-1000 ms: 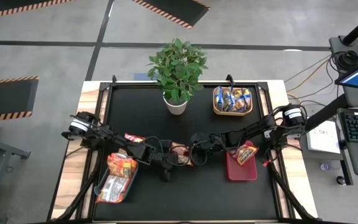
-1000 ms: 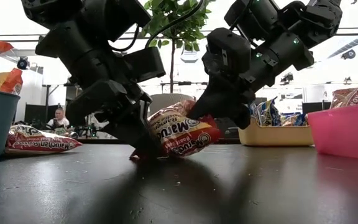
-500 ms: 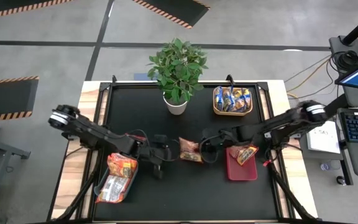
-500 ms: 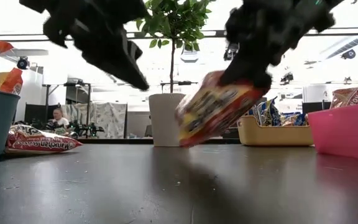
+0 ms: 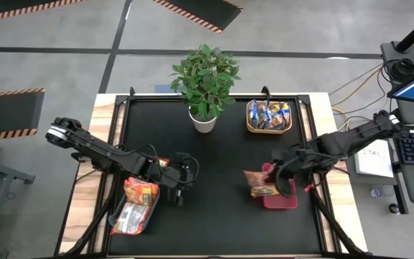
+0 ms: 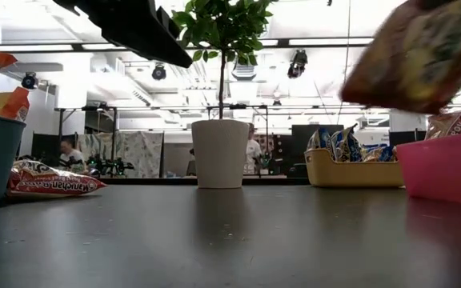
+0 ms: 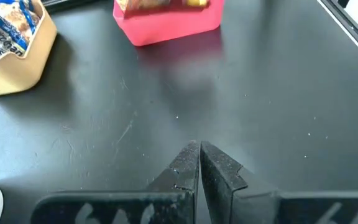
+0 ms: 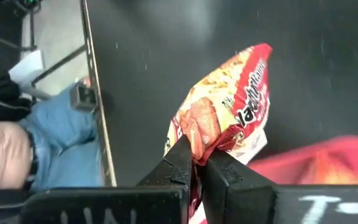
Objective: Sort Maruchan noodles
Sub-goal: Put the red noodle pack into the pink bin
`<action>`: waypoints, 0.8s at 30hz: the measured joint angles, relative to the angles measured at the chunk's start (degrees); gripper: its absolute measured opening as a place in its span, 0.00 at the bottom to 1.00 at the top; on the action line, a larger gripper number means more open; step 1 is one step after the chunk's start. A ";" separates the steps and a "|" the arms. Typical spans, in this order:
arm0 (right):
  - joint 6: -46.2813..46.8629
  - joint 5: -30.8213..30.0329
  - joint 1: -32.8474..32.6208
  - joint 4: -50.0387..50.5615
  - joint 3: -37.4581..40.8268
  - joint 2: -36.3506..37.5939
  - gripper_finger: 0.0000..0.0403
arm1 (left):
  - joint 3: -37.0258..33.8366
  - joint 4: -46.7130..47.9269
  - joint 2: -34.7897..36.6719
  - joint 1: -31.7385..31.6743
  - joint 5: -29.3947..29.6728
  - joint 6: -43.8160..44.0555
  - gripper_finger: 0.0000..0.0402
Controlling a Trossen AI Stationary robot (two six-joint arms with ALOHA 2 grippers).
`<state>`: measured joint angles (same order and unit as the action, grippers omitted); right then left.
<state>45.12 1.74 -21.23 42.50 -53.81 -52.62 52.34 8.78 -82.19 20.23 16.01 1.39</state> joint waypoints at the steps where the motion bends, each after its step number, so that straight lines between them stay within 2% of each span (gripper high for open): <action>1: 1.67 0.01 -0.86 2.73 -1.12 0.58 0.02 | 0.00 -0.21 -0.17 0.00 0.06 0.00 0.00; 8: 10.41 3.22 -4.04 19.87 -7.30 0.00 0.02 | -0.02 -0.21 -0.36 0.00 0.09 0.07 0.00; 12: 11.36 4.41 -4.17 26.83 -8.05 -1.81 0.02 | -0.02 -0.26 -0.44 0.00 0.09 0.13 0.00; 24: -13.44 7.24 -4.15 28.81 -7.11 -13.83 0.02 | -0.02 -0.84 -0.51 0.00 0.09 0.61 0.00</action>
<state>31.68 8.99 -25.39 71.31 -60.93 -66.45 52.31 7.93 -82.70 20.23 16.10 2.00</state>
